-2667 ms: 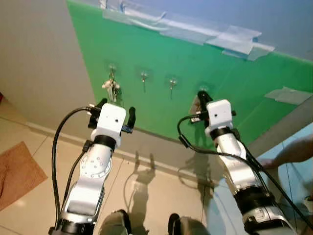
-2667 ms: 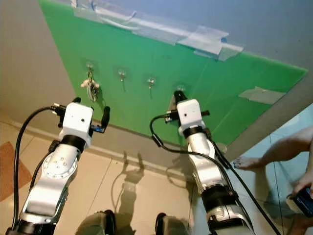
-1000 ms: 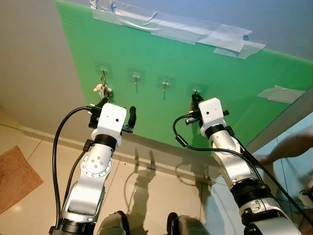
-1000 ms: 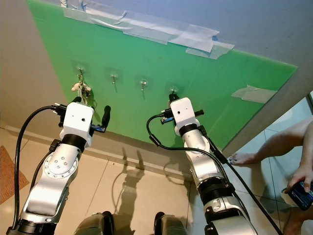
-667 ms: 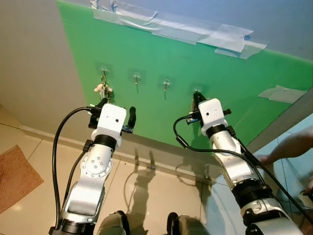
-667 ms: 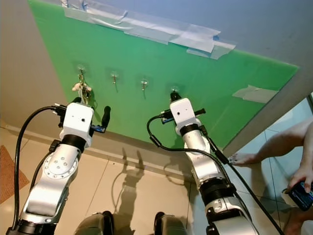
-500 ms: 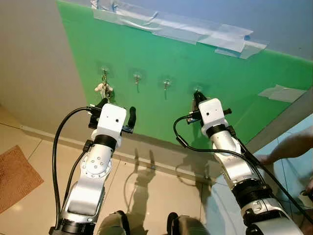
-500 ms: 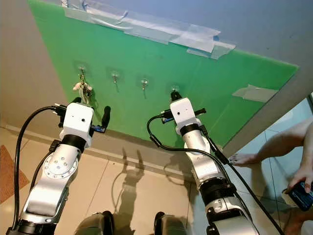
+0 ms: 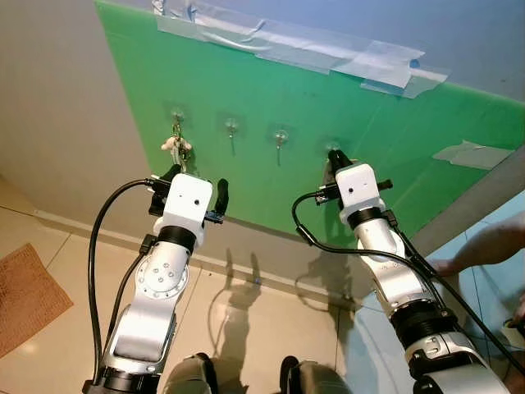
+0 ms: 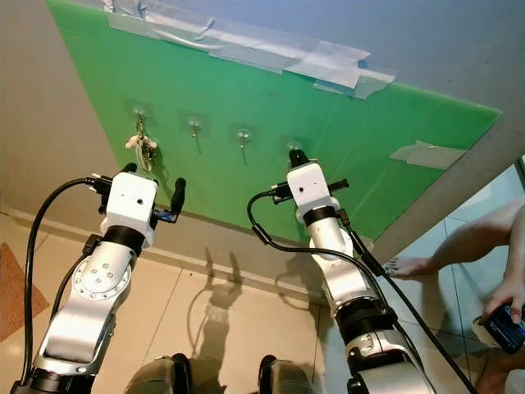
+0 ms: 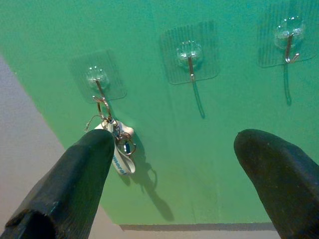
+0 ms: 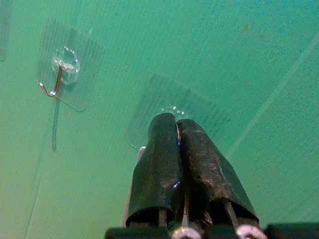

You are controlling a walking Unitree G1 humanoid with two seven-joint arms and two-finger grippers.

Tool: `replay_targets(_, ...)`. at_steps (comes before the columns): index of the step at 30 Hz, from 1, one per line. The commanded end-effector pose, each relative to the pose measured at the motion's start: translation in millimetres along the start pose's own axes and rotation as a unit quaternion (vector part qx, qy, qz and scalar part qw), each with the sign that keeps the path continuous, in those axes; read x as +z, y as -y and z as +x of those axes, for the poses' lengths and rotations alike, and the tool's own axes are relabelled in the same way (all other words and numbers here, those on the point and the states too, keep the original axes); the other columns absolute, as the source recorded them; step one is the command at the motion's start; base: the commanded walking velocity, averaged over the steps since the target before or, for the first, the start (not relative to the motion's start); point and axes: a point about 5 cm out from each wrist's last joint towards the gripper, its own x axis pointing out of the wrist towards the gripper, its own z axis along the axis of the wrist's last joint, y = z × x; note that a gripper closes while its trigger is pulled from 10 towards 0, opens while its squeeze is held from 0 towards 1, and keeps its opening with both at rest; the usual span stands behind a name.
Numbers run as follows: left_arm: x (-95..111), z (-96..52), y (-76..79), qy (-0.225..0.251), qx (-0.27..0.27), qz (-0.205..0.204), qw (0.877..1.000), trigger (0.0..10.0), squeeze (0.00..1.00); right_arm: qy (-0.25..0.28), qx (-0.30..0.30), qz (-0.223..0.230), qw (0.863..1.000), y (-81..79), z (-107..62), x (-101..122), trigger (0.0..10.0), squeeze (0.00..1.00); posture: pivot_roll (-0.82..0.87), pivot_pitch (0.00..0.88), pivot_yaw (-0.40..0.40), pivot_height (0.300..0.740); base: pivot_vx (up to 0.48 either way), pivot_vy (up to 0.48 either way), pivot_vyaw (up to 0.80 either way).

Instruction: Setting the table

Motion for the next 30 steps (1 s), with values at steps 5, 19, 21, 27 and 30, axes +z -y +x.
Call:
replay_targets(5, 1, -1.9, 3.9, 0.003, -0.005, 0.004, 1.000, 10.0, 0.00, 0.013, -0.005, -0.003, 1.000, 3.3, 3.0, 5, 10.0, 0.00, 0.02, 0.155, -0.075, 0.740, 0.000, 0.000, 0.00)
replay_targets(19, 1, -2.3, 3.3, 0.004, -0.004, 0.004, 1.000, 10.0, 0.00, 0.011, 0.020, 0.012, 1.000, -9.3, 6.4, 5, 10.0, 0.00, 0.03, 0.157, -0.075, 0.740, 0.000, 0.000, 0.00)
replay_targets(21, 1, -2.4, 3.1, 0.004, -0.003, 0.004, 1.000, 10.0, 0.00, 0.010, 0.025, 0.013, 1.000, -11.3, 7.0, 4, 10.0, 0.00, 0.03, 0.163, -0.074, 0.740, 0.000, 0.000, 0.00)
replay_targets(27, 1, -2.9, 2.2, 0.005, -0.002, 0.005, 1.000, 10.0, 0.00, 0.003, 0.029, 0.009, 1.000, -11.8, 8.1, 1, 10.0, 0.00, 0.03, 0.163, -0.074, 0.740, 0.000, 0.000, 0.00)
replay_targets(30, 2, -3.7, 0.5, 0.005, -0.002, 0.006, 1.000, 10.0, 0.00, -0.016, 0.022, 0.007, 1.000, -9.1, 7.9, -6, 10.0, 0.00, 0.04, 0.169, -0.065, 0.740, 0.000, 0.000, 0.00)
